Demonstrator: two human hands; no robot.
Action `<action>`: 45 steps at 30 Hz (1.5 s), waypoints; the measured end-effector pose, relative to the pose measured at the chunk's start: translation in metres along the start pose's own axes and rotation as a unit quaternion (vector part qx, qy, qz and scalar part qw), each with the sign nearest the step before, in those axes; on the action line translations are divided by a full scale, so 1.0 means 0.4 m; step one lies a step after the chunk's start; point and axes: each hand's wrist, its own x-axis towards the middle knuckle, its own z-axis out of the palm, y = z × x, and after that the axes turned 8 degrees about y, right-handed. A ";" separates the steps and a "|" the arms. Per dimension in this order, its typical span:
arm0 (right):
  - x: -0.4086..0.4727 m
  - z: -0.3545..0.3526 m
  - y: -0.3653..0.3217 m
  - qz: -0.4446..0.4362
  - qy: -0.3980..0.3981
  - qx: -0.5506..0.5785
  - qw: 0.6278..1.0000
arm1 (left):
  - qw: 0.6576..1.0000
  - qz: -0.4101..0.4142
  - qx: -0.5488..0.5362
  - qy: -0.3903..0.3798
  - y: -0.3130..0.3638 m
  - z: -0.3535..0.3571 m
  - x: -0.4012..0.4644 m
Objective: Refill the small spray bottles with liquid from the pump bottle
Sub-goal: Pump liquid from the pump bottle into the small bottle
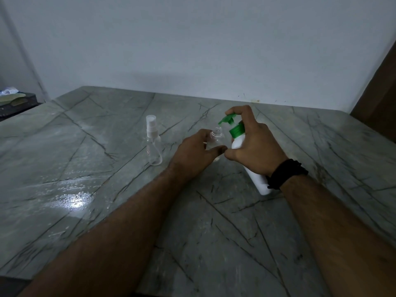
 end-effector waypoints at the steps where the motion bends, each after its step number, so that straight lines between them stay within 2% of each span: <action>1: 0.000 0.000 0.001 -0.002 0.000 -0.003 1.000 | 1.000 -0.001 -0.003 0.000 0.001 0.000 -0.001; 45: -0.005 -0.005 -0.004 0.005 0.000 0.002 1.000 | 1.000 0.002 -0.003 0.008 -0.008 0.005 0.003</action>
